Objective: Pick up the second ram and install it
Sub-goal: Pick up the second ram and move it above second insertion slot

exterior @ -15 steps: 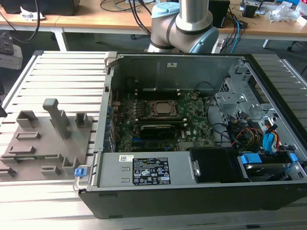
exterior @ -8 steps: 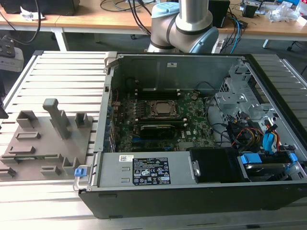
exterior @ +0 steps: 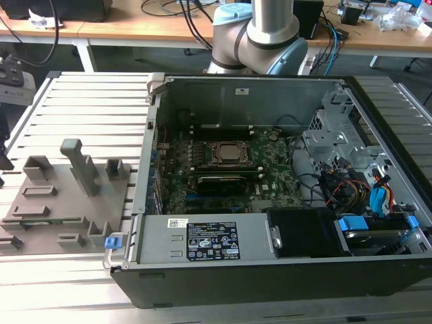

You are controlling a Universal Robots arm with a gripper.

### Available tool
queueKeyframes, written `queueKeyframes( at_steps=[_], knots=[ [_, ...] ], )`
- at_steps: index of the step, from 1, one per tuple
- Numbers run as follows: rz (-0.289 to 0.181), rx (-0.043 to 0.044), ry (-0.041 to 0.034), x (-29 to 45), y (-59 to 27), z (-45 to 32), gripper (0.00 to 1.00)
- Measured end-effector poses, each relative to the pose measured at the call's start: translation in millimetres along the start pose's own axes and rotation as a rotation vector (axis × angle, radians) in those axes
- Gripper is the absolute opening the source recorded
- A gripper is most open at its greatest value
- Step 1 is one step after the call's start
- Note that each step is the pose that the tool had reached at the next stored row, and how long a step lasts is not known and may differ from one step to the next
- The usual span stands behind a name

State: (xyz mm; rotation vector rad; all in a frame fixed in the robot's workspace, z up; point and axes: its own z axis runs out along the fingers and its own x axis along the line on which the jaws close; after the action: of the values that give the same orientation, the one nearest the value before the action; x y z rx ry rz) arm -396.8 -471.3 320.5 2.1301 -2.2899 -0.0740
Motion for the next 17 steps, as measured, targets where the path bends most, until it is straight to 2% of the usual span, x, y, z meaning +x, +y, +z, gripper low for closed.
queueKeyframes(
  at_steps=[4,11,17],
  knots=[
    [0.0,0.0,0.0,1.0,-0.5,9.4,0.36],
    [0.0,-0.0001,0.0001,1.1,-0.7,14.1,0.36],
    [0.0,0.0,0.0,1.6,-1.1,22.3,0.36]
  ],
)
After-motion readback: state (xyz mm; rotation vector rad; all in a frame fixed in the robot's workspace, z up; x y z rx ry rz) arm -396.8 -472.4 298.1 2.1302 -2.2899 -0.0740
